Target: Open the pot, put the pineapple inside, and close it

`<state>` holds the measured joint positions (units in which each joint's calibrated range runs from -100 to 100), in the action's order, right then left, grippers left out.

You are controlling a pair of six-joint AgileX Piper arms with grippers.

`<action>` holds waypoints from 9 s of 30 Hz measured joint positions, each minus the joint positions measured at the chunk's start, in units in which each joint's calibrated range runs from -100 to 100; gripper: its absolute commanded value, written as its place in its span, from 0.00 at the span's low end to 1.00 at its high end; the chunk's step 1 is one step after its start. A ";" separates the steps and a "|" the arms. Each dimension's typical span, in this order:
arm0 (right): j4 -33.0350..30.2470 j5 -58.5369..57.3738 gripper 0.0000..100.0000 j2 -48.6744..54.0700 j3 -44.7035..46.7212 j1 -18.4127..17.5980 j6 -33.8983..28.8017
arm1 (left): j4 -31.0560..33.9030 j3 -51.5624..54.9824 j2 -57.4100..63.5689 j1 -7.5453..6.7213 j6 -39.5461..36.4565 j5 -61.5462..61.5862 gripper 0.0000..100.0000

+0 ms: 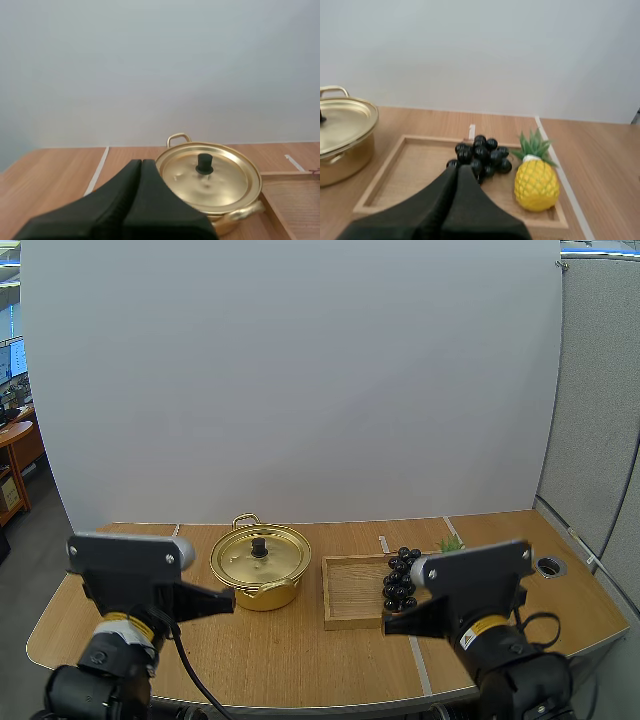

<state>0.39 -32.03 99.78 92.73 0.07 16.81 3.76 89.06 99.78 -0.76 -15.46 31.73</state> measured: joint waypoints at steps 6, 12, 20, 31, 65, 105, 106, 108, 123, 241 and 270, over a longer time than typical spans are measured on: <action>0.00 -9.28 0.00 0.04 -11.61 0.00 0.00 | 0.00 -8.18 0.12 0.00 0.45 6.46 0.00; 0.00 -21.69 0.00 0.22 -22.62 0.00 0.00 | 0.00 -17.23 0.22 0.00 0.45 14.24 0.00; 0.00 -31.93 0.00 0.22 -29.70 0.00 0.00 | 0.00 -25.60 0.22 0.00 0.45 23.84 0.00; 0.00 -61.12 0.00 0.22 -42.51 0.00 0.00 | 0.00 -41.76 0.22 0.00 0.45 53.21 0.00; 0.00 -67.97 0.00 -17.82 -42.91 0.00 0.00 | -9.98 -43.12 -28.22 0.00 15.74 54.74 0.00; 0.00 -67.97 1.00 -30.72 -42.91 0.00 -0.09 | -12.27 -43.12 -50.70 0.00 27.40 50.20 1.00; 0.00 -67.97 1.00 -30.72 -42.91 0.00 -0.09 | -12.27 -43.12 -50.70 0.00 28.21 50.20 1.00; 0.00 -67.97 1.00 -30.72 -42.91 0.00 -0.09 | -12.92 -43.12 -50.70 0.00 30.36 50.34 1.00; 0.00 -67.97 1.00 -30.72 -42.91 0.00 -0.09 | -18.37 -45.29 -66.32 0.00 41.31 51.32 1.00; 0.00 -67.97 1.00 -30.72 -42.91 0.00 -0.09 | -6.85 -102.52 -67.81 -2.19 32.89 47.84 0.00; -3.84 -64.11 1.00 -37.29 -42.91 0.00 -1.76 | -5.39 -122.81 -67.68 -2.19 28.08 39.50 0.00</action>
<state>-3.45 -96.14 62.49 49.82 0.07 15.05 -1.63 -33.75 32.10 -2.95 12.62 71.22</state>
